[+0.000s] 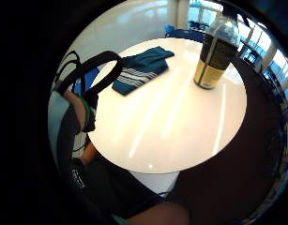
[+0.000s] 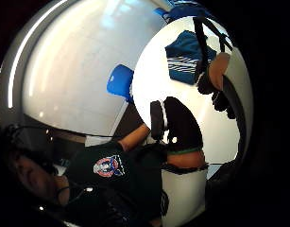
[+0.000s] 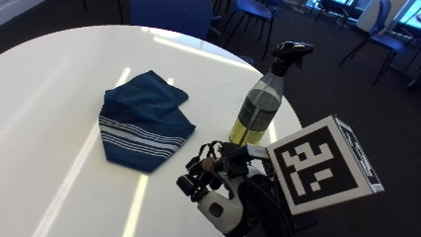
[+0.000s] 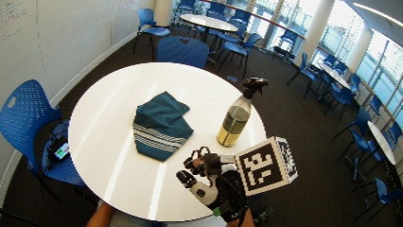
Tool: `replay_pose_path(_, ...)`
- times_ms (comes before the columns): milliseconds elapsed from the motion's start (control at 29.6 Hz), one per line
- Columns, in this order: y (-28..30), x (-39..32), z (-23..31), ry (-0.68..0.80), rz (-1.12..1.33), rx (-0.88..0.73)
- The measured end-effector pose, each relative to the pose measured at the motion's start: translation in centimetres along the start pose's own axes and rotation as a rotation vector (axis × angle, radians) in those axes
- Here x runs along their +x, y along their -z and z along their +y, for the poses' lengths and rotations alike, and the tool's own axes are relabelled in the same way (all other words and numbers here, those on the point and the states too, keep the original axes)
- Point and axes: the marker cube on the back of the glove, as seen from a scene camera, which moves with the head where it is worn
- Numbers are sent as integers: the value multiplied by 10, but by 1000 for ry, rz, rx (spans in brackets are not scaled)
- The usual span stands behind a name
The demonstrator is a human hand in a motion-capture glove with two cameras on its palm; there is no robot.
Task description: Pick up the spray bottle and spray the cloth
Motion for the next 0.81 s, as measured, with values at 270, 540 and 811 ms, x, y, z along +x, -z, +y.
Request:
replay_pose_path(270, 5, 4, 3, 5, 15, 7)
replay_pose_path(540, 20, 13, 12, -32, 36, 42)
replay_pose_path(811, 17, 10, 9, -29, 27, 40)
